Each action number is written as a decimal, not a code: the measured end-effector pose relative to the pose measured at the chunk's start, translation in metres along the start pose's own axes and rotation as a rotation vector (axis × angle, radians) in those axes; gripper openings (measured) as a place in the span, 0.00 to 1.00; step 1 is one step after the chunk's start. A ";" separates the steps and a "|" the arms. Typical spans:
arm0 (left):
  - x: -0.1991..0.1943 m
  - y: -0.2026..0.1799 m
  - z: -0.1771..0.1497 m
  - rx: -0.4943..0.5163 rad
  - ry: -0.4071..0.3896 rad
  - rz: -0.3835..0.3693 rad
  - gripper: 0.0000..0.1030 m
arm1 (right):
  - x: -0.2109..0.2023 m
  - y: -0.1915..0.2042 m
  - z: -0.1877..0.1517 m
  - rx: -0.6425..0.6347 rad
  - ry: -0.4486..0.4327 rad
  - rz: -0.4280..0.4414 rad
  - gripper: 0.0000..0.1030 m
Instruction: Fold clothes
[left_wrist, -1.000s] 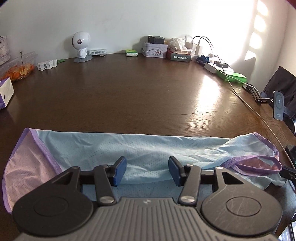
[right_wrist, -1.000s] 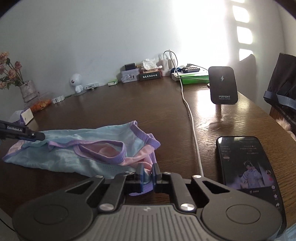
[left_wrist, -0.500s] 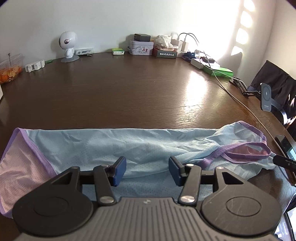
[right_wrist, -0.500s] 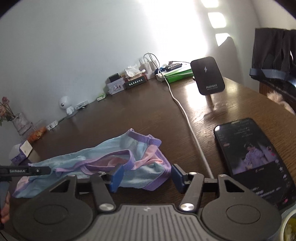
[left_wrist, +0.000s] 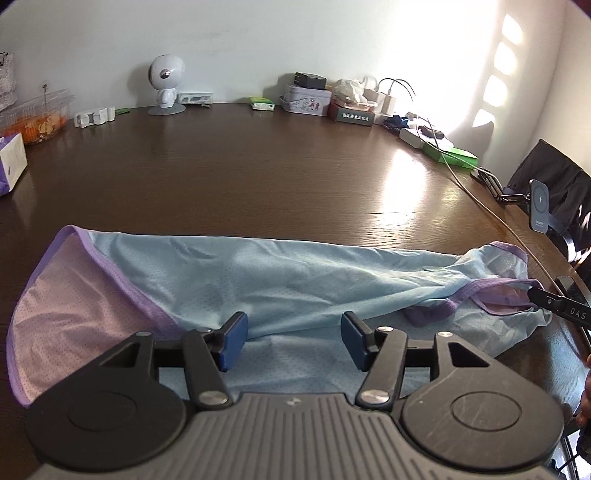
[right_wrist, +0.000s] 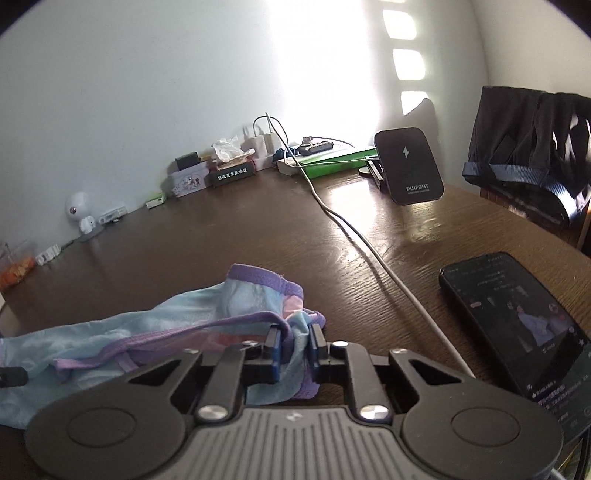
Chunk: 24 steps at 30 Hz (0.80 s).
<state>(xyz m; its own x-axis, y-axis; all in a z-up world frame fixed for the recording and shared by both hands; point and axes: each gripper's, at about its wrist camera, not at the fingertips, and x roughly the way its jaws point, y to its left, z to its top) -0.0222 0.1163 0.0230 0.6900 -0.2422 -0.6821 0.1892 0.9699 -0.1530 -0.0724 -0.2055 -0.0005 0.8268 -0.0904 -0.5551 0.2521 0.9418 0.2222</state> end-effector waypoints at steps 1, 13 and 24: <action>-0.005 0.005 0.000 -0.010 -0.011 0.001 0.56 | 0.000 0.002 0.003 -0.007 0.001 0.004 0.10; -0.068 0.075 -0.025 -0.197 -0.115 0.133 0.61 | -0.018 0.164 0.012 -0.331 -0.029 0.462 0.09; -0.071 0.101 -0.041 -0.285 -0.084 0.246 0.63 | -0.042 0.165 0.011 -0.417 -0.034 0.577 0.48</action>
<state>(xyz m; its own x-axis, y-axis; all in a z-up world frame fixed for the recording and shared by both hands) -0.0806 0.2323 0.0263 0.7479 0.0091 -0.6637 -0.1826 0.9642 -0.1925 -0.0596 -0.0497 0.0686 0.7873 0.4564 -0.4145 -0.4383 0.8872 0.1443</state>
